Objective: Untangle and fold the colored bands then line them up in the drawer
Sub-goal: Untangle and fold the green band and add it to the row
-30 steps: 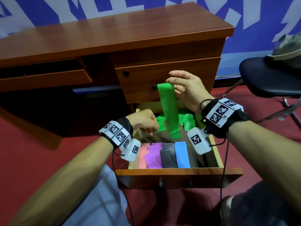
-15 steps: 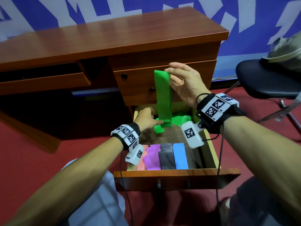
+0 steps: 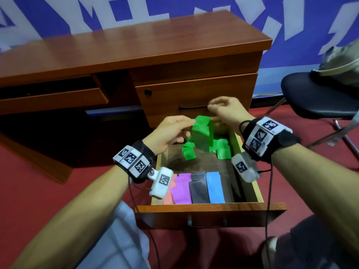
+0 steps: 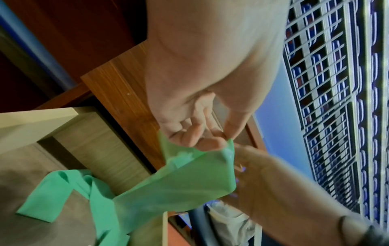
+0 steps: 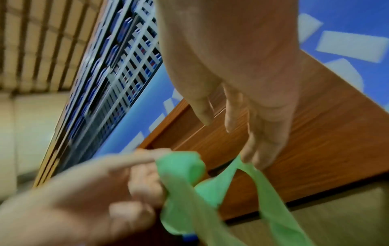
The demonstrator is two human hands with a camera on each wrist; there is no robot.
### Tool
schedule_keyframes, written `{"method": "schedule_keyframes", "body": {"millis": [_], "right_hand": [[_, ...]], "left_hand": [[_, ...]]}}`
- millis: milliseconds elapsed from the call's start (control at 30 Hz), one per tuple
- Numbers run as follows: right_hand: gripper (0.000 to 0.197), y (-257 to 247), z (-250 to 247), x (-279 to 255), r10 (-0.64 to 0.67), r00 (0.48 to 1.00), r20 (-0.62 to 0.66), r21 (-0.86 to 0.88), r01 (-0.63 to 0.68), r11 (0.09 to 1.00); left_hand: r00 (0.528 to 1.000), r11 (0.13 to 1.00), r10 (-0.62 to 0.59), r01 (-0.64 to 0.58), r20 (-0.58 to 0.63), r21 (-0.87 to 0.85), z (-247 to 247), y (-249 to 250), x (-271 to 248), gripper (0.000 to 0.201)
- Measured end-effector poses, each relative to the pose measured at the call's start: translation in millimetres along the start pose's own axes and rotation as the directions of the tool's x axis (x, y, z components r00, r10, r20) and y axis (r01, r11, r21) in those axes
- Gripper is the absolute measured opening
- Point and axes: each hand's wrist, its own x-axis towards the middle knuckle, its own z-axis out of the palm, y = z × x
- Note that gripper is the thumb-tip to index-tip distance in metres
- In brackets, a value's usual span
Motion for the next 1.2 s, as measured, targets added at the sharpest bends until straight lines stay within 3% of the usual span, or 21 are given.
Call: {"method": "schedule_keyframes", "body": {"millis": [67,100,200,367,500,633,767,833,900,1000,1100,1200], "right_hand": [[0.036,12,-1,-1,-0.120,0.993,-0.004,-0.321,0.112,0.940],[0.047,14,0,-2,-0.172,0.985,0.006,-0.364,0.162,0.917],[0.056,10,5,-8,-0.255,0.963,0.088,-0.193,0.268,0.944],[0.022,6,14,-13,-0.401,0.889,0.219,-0.118,0.432,0.894],[0.017,9,24,-11,-0.412,0.871,0.267,-0.079,0.446,0.892],[0.013,7,31,-9,-0.416,0.868,0.271,-0.075,0.450,0.890],[0.012,4,34,-7,-0.451,0.872,0.187,-0.098,0.474,0.875],[0.011,3,34,-5,-0.460,0.874,0.156,-0.096,0.477,0.874],[0.011,4,34,-2,-0.463,0.875,0.142,-0.083,0.477,0.875],[0.010,5,33,1,-0.463,0.876,0.131,-0.077,0.475,0.877],[0.009,5,31,0,-0.462,0.878,0.124,-0.078,0.473,0.878],[0.010,5,27,0,-0.452,0.885,0.116,-0.049,0.459,0.887]], "left_hand": [[0.999,0.996,0.026,-0.030,-0.048,-0.084,-7,9,-4,0.009],[0.997,0.993,0.030,-0.038,-0.067,-0.111,-10,12,-6,0.010],[0.993,0.990,0.032,-0.047,-0.117,-0.135,-16,17,-8,0.010],[0.990,0.989,0.034,-0.053,-0.136,-0.137,-21,17,-11,0.010],[0.989,0.990,0.052,-0.069,-0.137,-0.119,-23,17,-11,0.011],[0.986,0.993,0.039,-0.057,-0.162,-0.104,-26,18,-12,0.012],[0.973,0.996,0.049,-0.066,-0.223,-0.067,-30,17,-12,0.014],[0.954,0.994,0.108,-0.105,-0.281,0.026,-31,16,-12,0.018],[0.908,0.962,0.249,-0.193,-0.336,0.193,-29,15,-14,0.020],[0.822,0.807,0.529,-0.409,-0.212,0.427,-26,16,-17,0.018],[0.799,0.678,0.596,-0.454,-0.072,0.578,-23,18,-17,0.015],[0.788,0.648,0.610,-0.438,-0.081,0.623,-20,19,-15,0.011]]}}
